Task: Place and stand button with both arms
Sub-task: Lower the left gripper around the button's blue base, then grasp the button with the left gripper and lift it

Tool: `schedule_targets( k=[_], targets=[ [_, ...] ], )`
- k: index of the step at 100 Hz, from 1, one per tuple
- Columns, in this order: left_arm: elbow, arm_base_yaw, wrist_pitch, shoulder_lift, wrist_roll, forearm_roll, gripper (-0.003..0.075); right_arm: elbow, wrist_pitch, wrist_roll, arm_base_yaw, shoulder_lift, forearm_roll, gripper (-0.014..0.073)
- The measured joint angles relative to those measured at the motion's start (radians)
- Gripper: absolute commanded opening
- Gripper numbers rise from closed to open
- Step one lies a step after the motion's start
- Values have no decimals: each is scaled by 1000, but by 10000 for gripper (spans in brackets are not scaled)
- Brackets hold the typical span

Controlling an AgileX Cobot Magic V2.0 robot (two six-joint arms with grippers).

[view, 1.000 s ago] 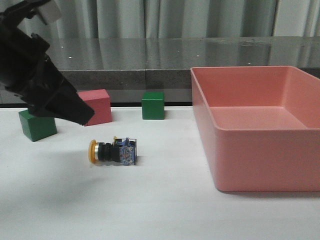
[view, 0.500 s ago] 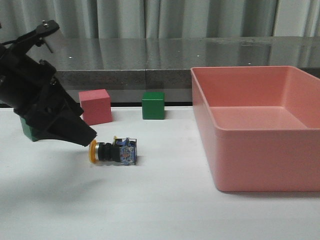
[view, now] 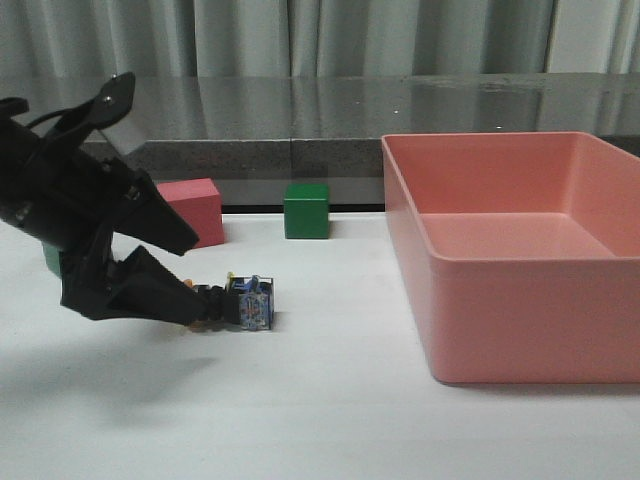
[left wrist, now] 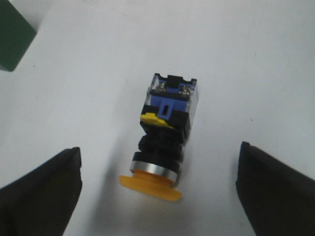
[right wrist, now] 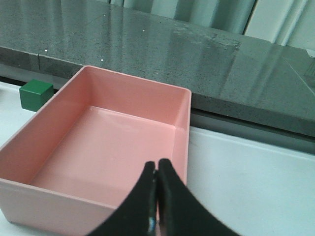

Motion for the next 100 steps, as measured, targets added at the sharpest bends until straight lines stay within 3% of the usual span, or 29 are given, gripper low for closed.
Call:
schedule_targets(
  k=[55,100],
  targets=[
    [-6,0,6,114,130,-105,608,0,0,0,0,0,0,-61],
    [-18,4,62,163,134,-157,608,0,0,0,0,0,0,-61]
  ],
)
